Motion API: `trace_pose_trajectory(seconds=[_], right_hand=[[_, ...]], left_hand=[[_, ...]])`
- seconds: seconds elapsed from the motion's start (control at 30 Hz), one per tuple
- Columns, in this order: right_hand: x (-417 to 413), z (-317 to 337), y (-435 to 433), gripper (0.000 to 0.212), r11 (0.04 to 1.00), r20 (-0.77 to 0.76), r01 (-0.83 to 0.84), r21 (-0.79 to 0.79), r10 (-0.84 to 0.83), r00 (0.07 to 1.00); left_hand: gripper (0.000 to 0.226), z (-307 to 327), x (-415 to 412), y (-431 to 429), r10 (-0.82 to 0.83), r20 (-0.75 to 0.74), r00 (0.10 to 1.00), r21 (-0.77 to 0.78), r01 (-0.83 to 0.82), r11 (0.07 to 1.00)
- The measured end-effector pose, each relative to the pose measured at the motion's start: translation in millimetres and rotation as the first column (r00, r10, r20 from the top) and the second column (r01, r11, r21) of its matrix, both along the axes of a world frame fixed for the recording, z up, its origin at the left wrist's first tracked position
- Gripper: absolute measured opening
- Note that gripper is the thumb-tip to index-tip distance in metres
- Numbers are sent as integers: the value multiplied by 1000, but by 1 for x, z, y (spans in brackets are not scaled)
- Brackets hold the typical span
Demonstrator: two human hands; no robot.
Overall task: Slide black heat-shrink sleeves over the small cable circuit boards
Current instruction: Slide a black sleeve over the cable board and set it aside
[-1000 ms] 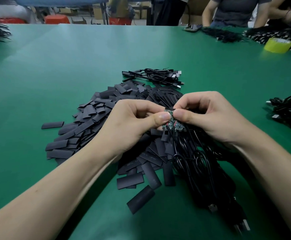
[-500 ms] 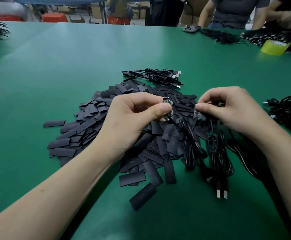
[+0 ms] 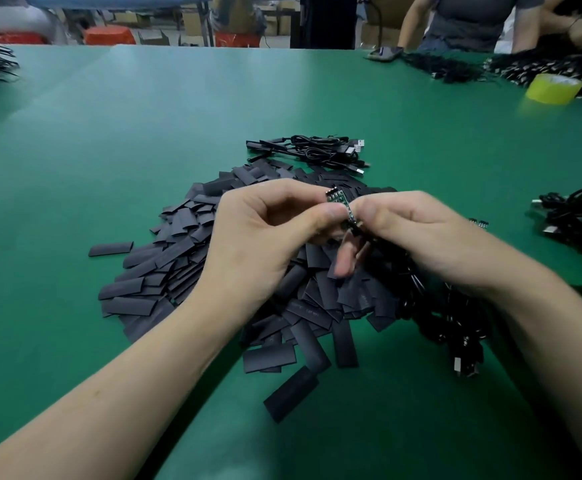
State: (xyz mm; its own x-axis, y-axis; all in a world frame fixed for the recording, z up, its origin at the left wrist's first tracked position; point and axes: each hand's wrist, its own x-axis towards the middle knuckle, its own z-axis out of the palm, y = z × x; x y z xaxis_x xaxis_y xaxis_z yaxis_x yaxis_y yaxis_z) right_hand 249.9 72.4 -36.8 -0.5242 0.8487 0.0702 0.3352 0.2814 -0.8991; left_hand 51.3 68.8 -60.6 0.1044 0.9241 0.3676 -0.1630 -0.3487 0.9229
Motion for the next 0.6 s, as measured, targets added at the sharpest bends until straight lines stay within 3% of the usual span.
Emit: trace_pose_trajectory(seconds=[0.07,0.13,0.17,0.23,0.3,0.33,0.43,0.53,0.6], right_hand=[[-1,-2,0,39,999,-66,4,-33,-7,998],[1,-2,1,32,993,-188,63,-96,-80,979],[3,-1,2,32,986,-266,98,-137,-132,955],[8,3,5,36,964,-405,160,-214,-236,883],[13,6,7,38,944,-488,202,-260,-309,816],[14,7,8,38,937,-496,227,-264,-334,802],[13,7,9,37,930,-351,336,-149,-368,861],[4,-1,7,29,910,25,354,215,-367,930],[-5,-7,5,23,901,175,289,323,-357,918]], left_hand=[[8,0,-2,1,14,-56,998,21,-13,1000],[13,0,-8,4,75,-252,965,117,-47,992],[16,0,-13,7,125,-403,907,204,-45,978],[23,0,-23,12,181,-690,701,334,86,939],[34,-2,-30,16,166,-852,496,319,242,916],[37,-3,-32,16,139,-875,464,291,272,917],[31,-5,-35,19,90,-845,527,273,281,920],[15,-5,-37,23,136,-823,551,332,274,903],[10,-6,-37,24,186,-805,564,385,257,887]])
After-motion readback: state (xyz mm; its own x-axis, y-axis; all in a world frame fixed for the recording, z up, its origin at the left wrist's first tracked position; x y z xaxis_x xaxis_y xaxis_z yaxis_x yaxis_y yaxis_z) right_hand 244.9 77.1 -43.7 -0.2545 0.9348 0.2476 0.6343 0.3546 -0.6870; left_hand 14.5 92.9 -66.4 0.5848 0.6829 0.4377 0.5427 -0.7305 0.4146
